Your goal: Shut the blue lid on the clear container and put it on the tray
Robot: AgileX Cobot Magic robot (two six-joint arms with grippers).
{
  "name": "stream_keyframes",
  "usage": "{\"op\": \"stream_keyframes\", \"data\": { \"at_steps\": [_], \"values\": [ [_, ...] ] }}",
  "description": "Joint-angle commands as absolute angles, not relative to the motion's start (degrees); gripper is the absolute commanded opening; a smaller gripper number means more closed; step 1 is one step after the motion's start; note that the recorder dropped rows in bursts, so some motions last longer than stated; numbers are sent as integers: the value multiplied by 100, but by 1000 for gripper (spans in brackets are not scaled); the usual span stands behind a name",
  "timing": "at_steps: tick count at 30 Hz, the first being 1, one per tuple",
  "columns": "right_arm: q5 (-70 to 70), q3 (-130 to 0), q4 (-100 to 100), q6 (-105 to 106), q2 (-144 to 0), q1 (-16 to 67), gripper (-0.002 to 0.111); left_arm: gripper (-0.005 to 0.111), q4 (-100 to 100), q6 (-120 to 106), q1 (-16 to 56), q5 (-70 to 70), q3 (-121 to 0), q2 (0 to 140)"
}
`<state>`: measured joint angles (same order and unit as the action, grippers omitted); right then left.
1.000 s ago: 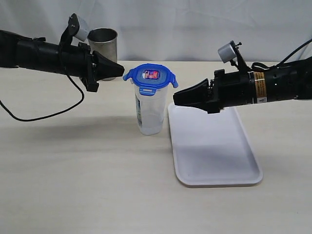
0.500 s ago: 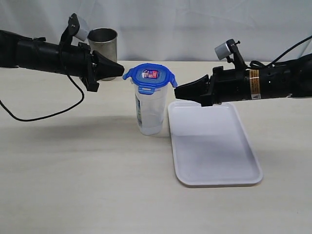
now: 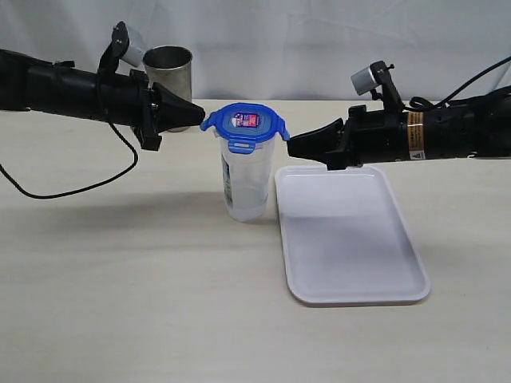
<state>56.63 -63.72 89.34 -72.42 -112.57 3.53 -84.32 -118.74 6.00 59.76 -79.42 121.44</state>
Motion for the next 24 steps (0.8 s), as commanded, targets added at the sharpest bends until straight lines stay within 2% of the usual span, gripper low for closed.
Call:
{"op": "stream_keyframes", "data": {
  "at_steps": [1,11,24],
  "values": [
    [5536,-6395,8913,-7158,-11246,353,4,0,-8471,-11882,606,6111,-7965,12087],
    [5652,-6395,9001,-7260,-11246,353,4,0,-9234,-12281,631,5922,-7965,12087],
    [5693,-6395,9084,-7285,-11246,353,4,0,-8989,-12269,937,5091,-7965,12124]
  ]
}}
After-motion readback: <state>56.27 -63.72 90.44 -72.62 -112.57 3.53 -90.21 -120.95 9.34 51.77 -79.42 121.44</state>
